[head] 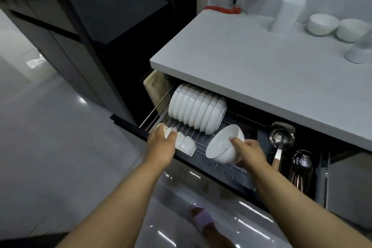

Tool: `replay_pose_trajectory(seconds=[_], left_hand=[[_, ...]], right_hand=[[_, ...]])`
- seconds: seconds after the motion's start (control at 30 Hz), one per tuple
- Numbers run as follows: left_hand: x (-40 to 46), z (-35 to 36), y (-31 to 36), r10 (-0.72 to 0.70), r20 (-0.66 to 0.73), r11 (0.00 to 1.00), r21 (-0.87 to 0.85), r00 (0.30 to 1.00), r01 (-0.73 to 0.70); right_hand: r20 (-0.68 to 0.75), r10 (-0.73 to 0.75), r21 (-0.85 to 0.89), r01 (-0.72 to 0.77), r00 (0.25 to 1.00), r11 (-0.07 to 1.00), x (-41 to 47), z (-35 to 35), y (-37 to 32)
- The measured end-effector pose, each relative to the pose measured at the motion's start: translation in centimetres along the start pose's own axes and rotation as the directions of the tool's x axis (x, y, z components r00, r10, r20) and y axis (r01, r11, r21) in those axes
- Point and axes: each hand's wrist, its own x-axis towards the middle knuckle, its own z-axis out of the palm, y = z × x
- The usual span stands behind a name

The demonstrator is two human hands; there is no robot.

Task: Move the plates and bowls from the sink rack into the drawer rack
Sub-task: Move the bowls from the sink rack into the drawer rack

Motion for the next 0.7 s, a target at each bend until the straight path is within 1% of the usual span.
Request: replay_pose_trajectory(seconds=[0.07,0.17,0.3,0.4,0.5,0.57,0.7], left_hand=[[1.2,0.1,-1.0,0.036,0.002,0.982,0.186,0.999,-0.036],[3.0,1.1,-2.5,0.072,0.061,0.89,0.446,0.996,-0.091],[5.2,2.5,-3.7,0.144,0.121,0.744,0.641,0.982,-0.188],[6.5,3.2,-4.6,0.2,0.133,0.649,0.724,0.971,-0.233],[7.2,3.6,-5.1,0.236,0.123,0.595,0.766,0.964,-0.244],[7.3,3.7,-5.3,0.277,0.108,0.588,0.767,0.955,-0.257],[7.4,3.9,-6.0,0.351,0.071,0.596,0.752,0.934,-0.281]], right_hand=[[0.004,0.043,-0.05,-0.043,0.999,0.998,2.0,1.8,0.6],[-0.007,0.105,-0.108,-0.105,0.994,0.989,5.1,4.1,2.0],[0.006,0.149,-0.224,-0.144,0.989,0.964,7.5,6.4,3.3],[0.021,0.194,-0.29,-0.18,0.981,0.94,9.1,7.8,4.5],[0.015,0.217,-0.392,-0.194,0.976,0.899,10.0,8.9,5.0],[0.009,0.23,-0.428,-0.204,0.973,0.88,10.3,9.6,5.3],[0.0,0.231,-0.428,-0.208,0.973,0.88,10.8,10.9,5.7]])
